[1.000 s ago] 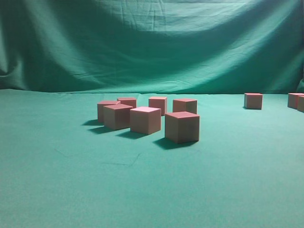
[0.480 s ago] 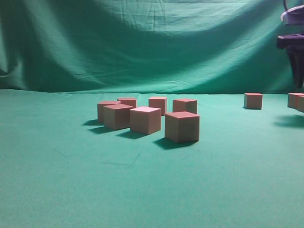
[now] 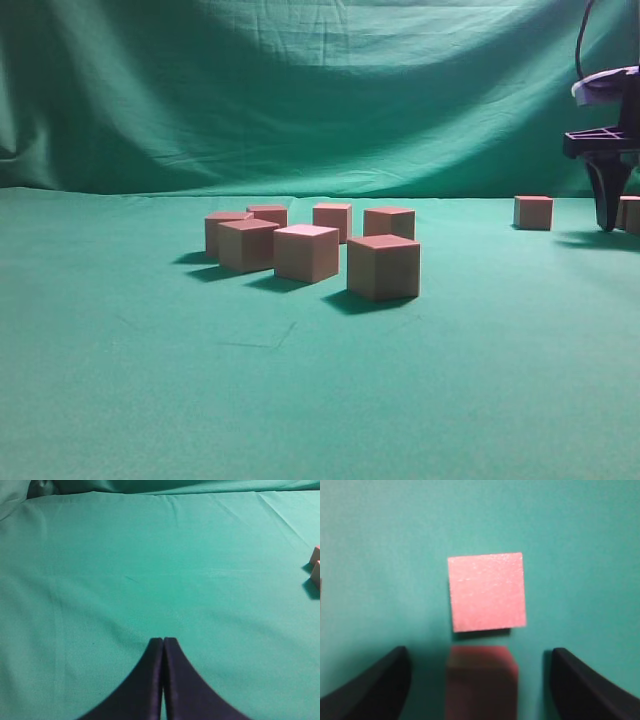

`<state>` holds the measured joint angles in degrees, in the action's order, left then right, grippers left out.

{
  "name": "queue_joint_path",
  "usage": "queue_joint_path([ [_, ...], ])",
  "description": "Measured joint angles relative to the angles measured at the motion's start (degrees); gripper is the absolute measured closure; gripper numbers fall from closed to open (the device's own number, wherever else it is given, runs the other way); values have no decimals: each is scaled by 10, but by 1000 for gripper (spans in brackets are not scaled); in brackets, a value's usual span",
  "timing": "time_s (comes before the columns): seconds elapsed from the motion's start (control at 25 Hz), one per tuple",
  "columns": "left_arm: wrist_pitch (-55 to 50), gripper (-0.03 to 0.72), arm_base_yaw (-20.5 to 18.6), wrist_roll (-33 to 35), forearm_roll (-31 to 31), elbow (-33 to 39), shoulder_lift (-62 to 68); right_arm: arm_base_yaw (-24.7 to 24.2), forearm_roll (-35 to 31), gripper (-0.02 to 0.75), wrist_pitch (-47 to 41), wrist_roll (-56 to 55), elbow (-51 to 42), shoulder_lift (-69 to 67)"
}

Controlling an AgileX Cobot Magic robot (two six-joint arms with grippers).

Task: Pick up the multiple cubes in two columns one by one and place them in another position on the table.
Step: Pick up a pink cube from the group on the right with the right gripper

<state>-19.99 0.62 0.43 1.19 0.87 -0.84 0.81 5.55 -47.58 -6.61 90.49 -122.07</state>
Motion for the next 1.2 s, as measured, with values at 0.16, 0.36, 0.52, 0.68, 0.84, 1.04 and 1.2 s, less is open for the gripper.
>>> queue_joint_path([
  [0.16, 0, 688, 0, 0, 0, 0, 0, 0, -1, 320, 0, 0, 1, 0],
  [0.36, 0, 688, 0, 0, 0, 0, 0, 0, -5, 478, -10, 0, 1, 0],
  [0.52, 0, 688, 0, 0, 0, 0, 0, 1, -20, 478, -38, 0, 1, 5],
  [0.68, 0, 688, 0, 0, 0, 0, 0, 26, -24, 478, -83, 9, 1, 37],
  [0.84, 0, 688, 0, 0, 0, 0, 0, 80, -27, 478, -126, 14, 1, 104],
  [1.04, 0, 688, 0, 0, 0, 0, 0, 147, -30, 478, -198, 10, 1, 201],
  [1.2, 0, 688, 0, 0, 0, 0, 0, 183, -30, 478, -212, -18, -36, 277],
])
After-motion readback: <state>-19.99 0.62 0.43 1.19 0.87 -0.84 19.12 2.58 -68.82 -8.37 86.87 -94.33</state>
